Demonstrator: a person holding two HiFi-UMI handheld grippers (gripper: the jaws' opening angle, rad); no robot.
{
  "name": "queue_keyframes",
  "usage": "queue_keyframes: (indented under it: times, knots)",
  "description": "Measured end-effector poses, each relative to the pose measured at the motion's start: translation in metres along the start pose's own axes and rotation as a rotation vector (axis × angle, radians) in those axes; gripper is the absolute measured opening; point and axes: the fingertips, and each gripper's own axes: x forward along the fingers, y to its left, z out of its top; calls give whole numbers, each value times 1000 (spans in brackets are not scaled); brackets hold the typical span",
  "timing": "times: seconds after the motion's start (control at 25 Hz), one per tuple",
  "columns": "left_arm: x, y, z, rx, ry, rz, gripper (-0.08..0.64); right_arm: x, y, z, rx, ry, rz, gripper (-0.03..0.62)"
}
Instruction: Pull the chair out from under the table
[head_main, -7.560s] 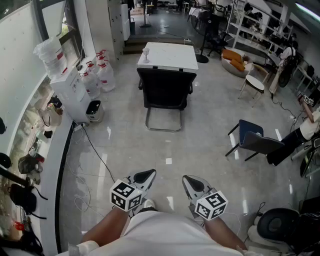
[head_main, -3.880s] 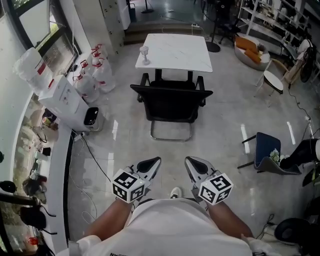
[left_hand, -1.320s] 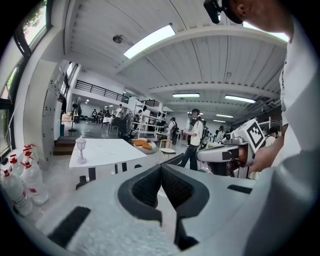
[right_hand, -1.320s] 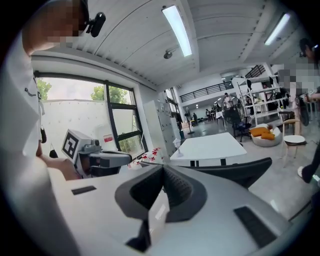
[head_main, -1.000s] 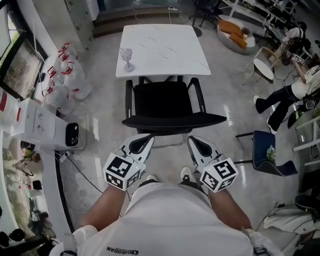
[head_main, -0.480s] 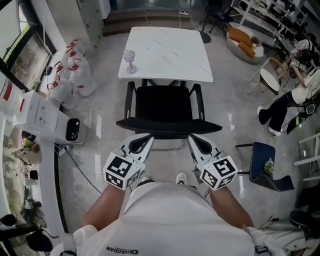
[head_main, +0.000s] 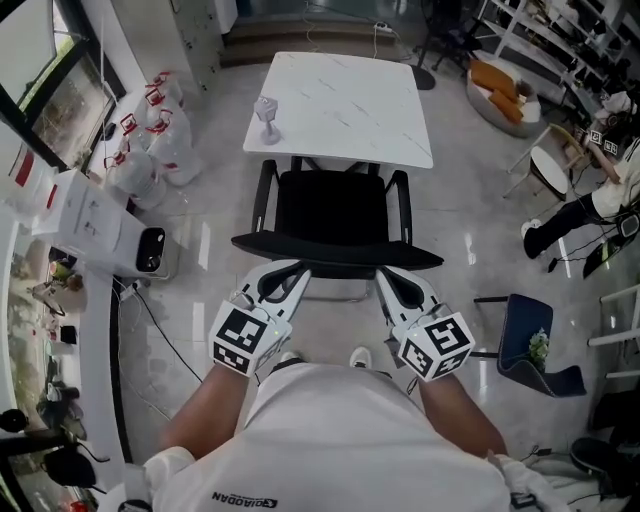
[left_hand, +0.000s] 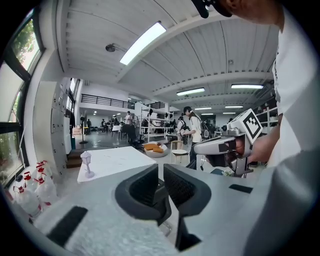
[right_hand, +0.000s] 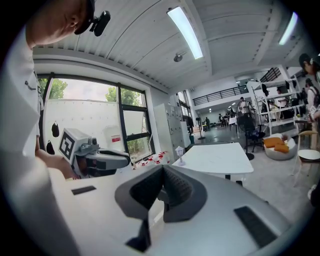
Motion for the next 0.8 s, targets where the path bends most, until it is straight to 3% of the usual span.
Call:
queue_keyframes:
  times: [0.04, 0.12, 0.32, 0.52, 0.8]
  knots:
    - [-1, 0, 0, -4, 0, 1, 41, 0, 1, 0, 1, -2, 3, 8]
    - [-1, 1, -1, -17, -1, 4, 44, 1, 1, 0, 5, -4, 9, 84]
    - [-1, 2, -2, -62, -13, 5, 60, -1, 0, -4, -4, -4, 7, 85]
    - [0, 0, -2, -59, -14, 2, 89, -4, 8, -6, -41, 3, 50, 118]
    - [3, -3, -6, -71, 2, -27, 109, -2, 7, -6, -60, 13, 45, 119]
